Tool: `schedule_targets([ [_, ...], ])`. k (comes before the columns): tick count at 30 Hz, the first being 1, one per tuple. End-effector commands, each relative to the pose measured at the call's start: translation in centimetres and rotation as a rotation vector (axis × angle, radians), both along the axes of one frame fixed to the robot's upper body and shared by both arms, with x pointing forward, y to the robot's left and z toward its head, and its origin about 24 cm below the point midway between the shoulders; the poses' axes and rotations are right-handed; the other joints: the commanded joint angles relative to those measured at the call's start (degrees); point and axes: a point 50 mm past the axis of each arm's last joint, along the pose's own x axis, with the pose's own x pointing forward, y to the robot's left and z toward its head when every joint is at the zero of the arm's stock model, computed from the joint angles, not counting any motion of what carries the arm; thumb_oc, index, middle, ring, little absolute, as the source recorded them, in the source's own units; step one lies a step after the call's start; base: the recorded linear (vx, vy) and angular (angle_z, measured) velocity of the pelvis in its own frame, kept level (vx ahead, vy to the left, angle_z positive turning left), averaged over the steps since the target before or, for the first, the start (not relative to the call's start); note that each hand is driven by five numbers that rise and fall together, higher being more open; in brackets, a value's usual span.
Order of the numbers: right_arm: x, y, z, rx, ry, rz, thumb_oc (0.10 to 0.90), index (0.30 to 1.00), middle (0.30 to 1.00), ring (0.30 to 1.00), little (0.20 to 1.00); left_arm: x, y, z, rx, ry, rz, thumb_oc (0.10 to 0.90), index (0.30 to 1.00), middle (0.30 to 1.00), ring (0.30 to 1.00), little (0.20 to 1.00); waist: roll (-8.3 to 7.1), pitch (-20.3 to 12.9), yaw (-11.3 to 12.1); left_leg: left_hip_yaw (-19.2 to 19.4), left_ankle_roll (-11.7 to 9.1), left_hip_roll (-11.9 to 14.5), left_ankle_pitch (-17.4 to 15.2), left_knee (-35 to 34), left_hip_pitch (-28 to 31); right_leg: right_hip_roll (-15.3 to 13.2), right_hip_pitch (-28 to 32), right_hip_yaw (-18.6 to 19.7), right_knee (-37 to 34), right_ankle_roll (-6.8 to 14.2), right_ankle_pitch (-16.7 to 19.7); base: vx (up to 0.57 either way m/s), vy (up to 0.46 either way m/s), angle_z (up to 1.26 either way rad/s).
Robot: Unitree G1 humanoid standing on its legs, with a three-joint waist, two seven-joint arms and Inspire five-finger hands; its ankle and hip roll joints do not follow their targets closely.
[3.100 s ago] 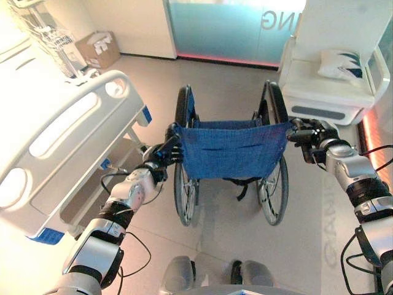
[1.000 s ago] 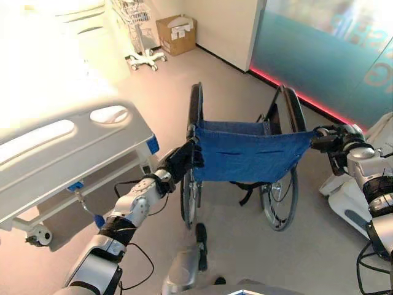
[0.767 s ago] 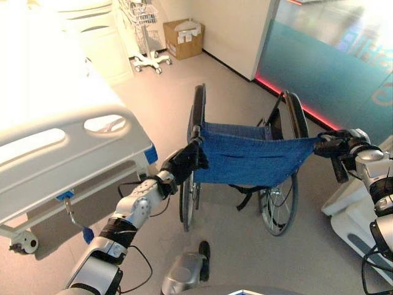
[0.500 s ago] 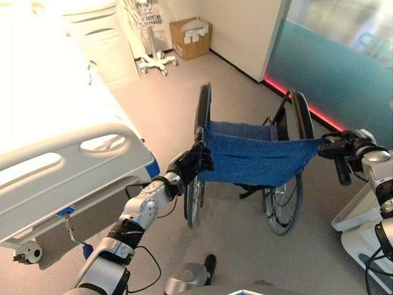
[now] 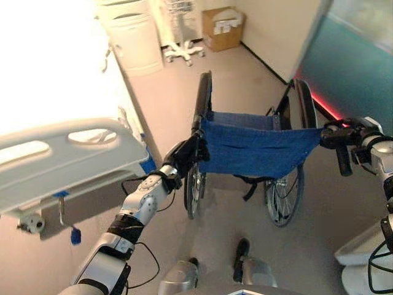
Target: Push the wheelchair next to the bed
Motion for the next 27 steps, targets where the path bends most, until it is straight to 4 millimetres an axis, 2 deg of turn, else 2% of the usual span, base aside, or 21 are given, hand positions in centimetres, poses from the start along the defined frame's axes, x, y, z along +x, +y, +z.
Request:
schedule_targets([
  [1,4.7,8.3,6.2,0.035,-0.267,0.38,0.4,0.3,0.3,0.3,0.3,-0.8,1.4,-0.4,0.062,-0.012,0.03,0.4,0.3,0.3,0.3,0.3,-1.4,-7.24,3.89,2.32,-2.41,-0.55,-0.28,-0.08,7.87,-0.58,-4.15,6.22,0.03,1.28,3.93,0.27,-0.303,0.54],
  [2,4.7,8.6,6.2,0.035,-0.265,0.384,0.4,0.3,0.3,0.3,0.3,-0.7,1.5,-0.3,0.059,-0.012,0.049,0.4,0.3,0.3,0.3,0.3,-1.33,-7.85,3.34,2.74,-3.39,-0.17,3.24,2.19,7.67,0.15,-3.89,6.21,0.09,0.29,3.05,0.26,-0.341,0.45],
  [3,4.7,8.8,6.2,0.033,-0.263,0.388,0.4,0.3,0.3,0.3,0.3,-0.6,1.6,-0.1,0.049,-0.014,0.07,0.4,0.3,0.3,0.3,0.3,-1.23,-8.23,2.66,4.87,-4.95,0.6,8.22,10.01,5.52,1.42,-2.46,5.72,-0.11,-1.8,1.41,0.24,-0.375,0.46],
  [4,4.7,8.9,6.1,0.032,-0.26,0.389,0.4,0.3,0.3,0.3,0.3,-0.5,1.6,0.0,0.039,-0.019,0.087,0.4,0.3,0.3,0.3,0.3,-1.53,-8.23,2.32,6.79,-5.61,0.93,10.73,16.18,2.74,1.89,-1.11,5.37,-0.38,-3.31,0.32,0.21,-0.34,0.57],
  [6,4.6,8.9,5.7,0.022,-0.256,0.387,0.4,0.3,0.3,0.3,0.3,-0.2,1.5,0.1,0.023,-0.026,0.119,0.4,0.3,0.3,0.3,0.3,-1.98,-8.0,1.78,9.68,-5.89,2.07,11.35,23.81,-1.98,2.48,1.06,4.81,-0.63,-5.02,-1.39,0.22,-0.289,0.34],
  [7,4.6,8.9,5.4,0.022,-0.254,0.375,0.4,0.3,0.3,0.3,0.3,0.2,1.4,0.3,0.015,-0.03,0.135,0.4,0.3,0.3,0.3,0.3,-2.08,-7.74,1.46,10.98,-5.73,3.31,10.69,26.13,-5.11,2.94,2.54,4.2,-0.65,-5.74,-2.49,0.22,-0.24,0.06],
  [8,4.5,8.8,5.3,0.022,-0.253,0.37,0.4,0.3,0.3,0.3,0.3,0.2,1.4,0.4,0.014,-0.032,0.141,0.4,0.3,0.3,0.3,0.3,-2.06,-7.67,1.42,11.06,-5.68,3.49,10.49,26.36,-5.57,3.02,2.78,4.11,-0.66,-5.81,-2.63,0.26,-0.191,0.12],
  [10,4.6,8.8,5.2,0.017,-0.253,0.35,0.4,0.3,0.3,0.3,0.3,0.7,1.3,0.7,-0.001,-0.038,0.154,0.4,0.3,0.3,0.3,0.3,-1.4,-6.85,2.09,12.65,-4.6,3.29,8.68,17.68,-7.13,4.61,5.84,3.57,-0.6,-5.33,-4.48,0.29,-0.131,0.32],
  [11,4.7,8.9,5.3,0.016,-0.254,0.343,0.4,0.3,0.3,0.3,0.3,0.8,1.5,0.8,-0.002,-0.04,0.159,0.4,0.3,0.3,0.3,0.3,-1.33,-6.9,2.34,13.03,-4.47,2.78,9.16,13.21,-7.05,5.17,6.49,3.61,-0.82,-5.12,-4.9,0.35,-0.115,0.33],
  [12,4.9,9.1,5.7,0.022,-0.259,0.331,0.4,0.3,0.3,0.3,0.3,1.0,1.7,1.1,-0.003,-0.046,0.173,0.4,0.3,0.3,0.3,0.3,-0.78,-6.73,2.99,14.82,-4.44,2.93,10.55,4.23,-6.7,6.89,8.44,3.6,-1.42,-4.94,-5.98,0.33,-0.09,0.27],
  [14,5.0,9.1,5.8,0.024,-0.26,0.322,0.4,0.3,0.3,0.3,0.3,1.1,1.7,1.1,-0.004,-0.048,0.178,0.4,0.3,0.3,0.3,0.3,-0.32,-6.74,3.45,16.48,-4.56,3.11,11.75,-2.15,-7.0,8.12,9.68,3.36,-1.88,-4.99,-6.63,0.32,-0.053,0.12],
  [15,5.0,8.9,5.8,0.024,-0.26,0.305,0.4,0.3,0.3,0.3,0.3,1.2,1.7,1.1,-0.006,-0.054,0.177,0.4,0.3,0.3,0.3,0.3,0.66,-6.92,4.38,18.65,-5.39,3.23,15.39,-12.69,-8.84,10.05,12.74,2.66,-2.61,-4.92,-8.22,0.54,-0.048,0.03],
  [16,4.8,8.6,5.4,0.022,-0.26,0.299,0.4,0.3,0.3,0.3,0.3,1.0,1.8,1.2,-0.013,-0.058,0.176,0.4,0.3,0.3,0.3,0.3,0.92,-7.5,5.08,19.65,-6.15,3.6,17.86,-18.54,-10.72,10.9,15.82,3.0,-3.7,-4.57,-9.78,0.52,-0.051,-0.04],
  [18,4.3,8.1,4.8,0.031,-0.259,0.304,0.4,0.3,0.3,0.3,0.3,0.6,2.1,1.2,-0.016,-0.059,0.174,0.4,0.3,0.3,0.3,0.3,0.72,-7.86,6.39,20.48,-6.29,4.07,21.71,-21.74,-11.84,11.12,18.61,2.47,-4.58,-4.62,-10.98,0.37,-0.055,-0.04],
  [20,4.3,8.2,4.8,0.035,-0.26,0.321,0.4,0.3,0.3,0.3,0.3,0.6,2.3,1.4,-0.018,-0.061,0.174,0.4,0.3,0.3,0.3,0.3,0.36,-8.08,6.91,20.66,-5.46,3.74,20.45,-20.19,-11.97,10.62,18.87,2.27,-4.21,-4.45,-11.69,0.33,-0.037,-0.17],
  [21,4.5,8.6,4.7,0.046,-0.259,0.346,0.4,0.3,0.3,0.3,0.3,0.7,2.6,1.5,-0.034,-0.056,0.172,0.4,0.3,0.3,0.3,0.3,-0.29,-8.6,7.7,19.56,-5.02,2.4,17.7,-19.22,-11.53,9.49,19.24,2.22,-2.96,-4.06,-13.41,0.3,-0.007,-0.35],
  [22,4.6,8.8,4.7,0.05,-0.26,0.36,0.4,0.3,0.3,0.3,0.3,0.8,2.7,1.6,-0.049,-0.058,0.175,0.4,0.3,0.3,0.3,0.3,0.21,-8.63,8.28,19.63,-4.33,2.98,17.96,-18.41,-12.25,9.68,18.79,1.66,-2.45,-4.37,-13.1,0.4,0.01,-0.37],
  [23,4.6,8.9,4.6,0.059,-0.259,0.383,0.4,0.3,0.3,0.3,0.3,0.8,2.7,1.5,-0.07,-0.054,0.175,0.4,0.3,0.3,0.3,0.3,-0.07,-8.53,8.99,19.05,-3.53,2.79,15.84,-15.09,-13.04,8.72,18.93,1.34,-1.02,-4.61,-14.12,0.26,0.023,-0.45],
  [24,4.6,8.9,4.5,0.063,-0.257,0.388,0.4,0.3,0.3,0.3,0.3,0.8,2.7,1.4,-0.074,-0.05,0.175,0.4,0.3,0.3,0.3,0.3,-0.67,-8.56,9.08,18.33,-3.79,1.99,14.12,-14.06,-13.04,8.0,19.35,1.72,-0.48,-4.4,-15.16,0.36,0.023,-0.28],
  [25,4.7,9.2,4.7,0.084,-0.268,0.414,0.4,0.3,0.3,0.3,0.3,0.7,2.7,1.5,-0.09,-0.05,0.176,0.4,0.3,0.3,0.3,0.3,-0.75,-8.78,10.51,18.54,-2.28,1.95,13.04,-11.35,-14.06,7.03,19.45,-0.06,1.29,-4.18,-14.87,0.36,0.005,-0.19],
  [27,4.7,9.4,4.8,0.098,-0.283,0.422,0.4,0.3,0.3,0.3,0.3,0.6,2.7,1.5,-0.106,-0.051,0.164,0.4,0.3,0.3,0.3,0.3,-2.05,-8.88,11.76,17.36,-1.2,-0.06,10.19,-9.78,-13.54,4.7,19.69,-1.32,4.92,-2.56,-14.66,0.3,0.02,-0.3],
])
